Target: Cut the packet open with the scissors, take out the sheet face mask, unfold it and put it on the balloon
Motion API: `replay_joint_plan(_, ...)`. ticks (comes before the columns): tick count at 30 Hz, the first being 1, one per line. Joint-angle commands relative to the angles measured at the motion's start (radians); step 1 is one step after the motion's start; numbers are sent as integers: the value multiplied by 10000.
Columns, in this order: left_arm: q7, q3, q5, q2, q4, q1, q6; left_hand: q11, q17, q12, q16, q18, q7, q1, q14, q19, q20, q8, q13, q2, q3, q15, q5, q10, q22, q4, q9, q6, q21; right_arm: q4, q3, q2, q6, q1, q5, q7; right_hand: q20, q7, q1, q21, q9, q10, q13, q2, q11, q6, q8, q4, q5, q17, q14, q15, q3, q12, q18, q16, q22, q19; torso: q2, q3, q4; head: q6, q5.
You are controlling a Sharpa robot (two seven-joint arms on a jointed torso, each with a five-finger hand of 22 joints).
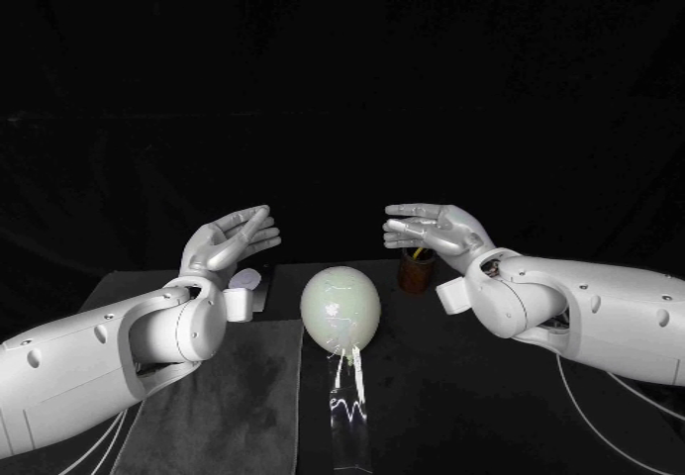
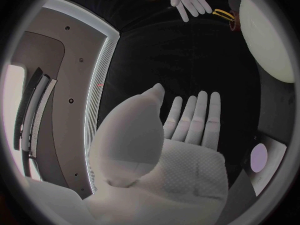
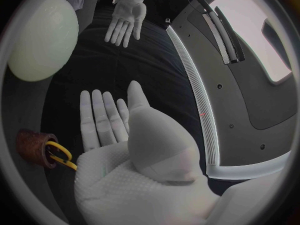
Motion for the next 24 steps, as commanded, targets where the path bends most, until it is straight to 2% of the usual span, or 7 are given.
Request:
replay_joint_plan(1,135,9,36,-174,231,21,896,-115,64,25,117,366,769,179,397,365,-8,131,-75,-22,79,-133,39,519,7,-26,64,417,126,75,9,-329,-13,186,-1191,-50,-62,823,158,196,75,491,-40,-16,-132,751,149,-317,-126,49,614,-176,-25,-30,188,170,39,469,44,15,5,-10,-101)
replay_joint_plan(7,79,8,27,-507,642,24,1144,-427,390,90,658,472,574,479,1750,1379,-257,260,-160,-141,408,-554,44,1728,117,-72,97,1243,583,147,10,-1055,-144,519,-1848,-332,-322,746,257,582,-16,997,-55,-35,-270,1093,28,-824,-258,121,1571,-445,-272,-265,201,378,163,1162,157,12,-23,80,-235)
replay_joint_plan(12,74,9,-40,-730,938,30,1295,-467,452,-32,684,455,538,536,1849,1498,-331,210,-209,-200,553,-591,36,1894,117,-56,64,1368,636,27,8,-1613,-396,826,-2220,-505,-601,610,202,1201,-46,1479,-29,-46,-434,1436,36,-1201,-333,215,2269,-672,-600,-370,197,494,451,1873,249,4,-61,145,-384)
replay_joint_plan(14,67,9,-53,-780,1003,33,1336,-475,469,-70,685,452,528,545,1869,1519,-345,196,-218,-228,589,-600,36,1942,113,-50,55,1404,643,-73,8,-1776,-476,935,-2366,-572,-815,524,110,1803,-89,1771,-39,60,-537,1624,6,-1500,-262,245,2716,-817,-897,-521,156,477,790,2184,264,4,-66,162,-406)
replay_joint_plan(18,58,10,-70,-863,1094,37,1408,-496,499,-124,696,450,507,549,1914,1560,-366,178,-224,-264,649,-619,34,2034,108,-33,42,1470,659,-369,7,-2057,-572,1142,-3032,-772,-972,474,35,2472,-131,1972,-37,144,-601,1756,-36,-1816,-175,270,3148,-950,-1165,-662,150,465,1190,2418,303,12,-74,183,-437)
replay_joint_plan(20,53,10,-75,-893,1112,38,1456,-510,523,-168,704,448,495,541,1947,1587,-380,159,-227,-299,687,-632,34,2100,104,-15,31,1510,670,-564,6,-2139,-508,1233,-3846,-937,-1094,388,-101,3277,-162,2220,-27,258,-651,1887,-64,-2066,-95,291,3538,-1080,-1408,-715,127,453,1672,2750,315,19,-88,191,-435)
replay_joint_plan(24,48,10,-78,-916,1085,39,1535,-512,530,-182,705,447,493,532,1956,1595,-384,152,-227,-311,695,-635,34,2119,103,-5,27,1520,672,-971,6,-2114,-276,1342,-5804,-1327,-1198,383,-396,4562,-251,2329,-32,380,-741,1997,-200,-2730,-110,272,3924,-1130,-1755,-764,134,196,2535,2671,322,31,-88,196,-461)
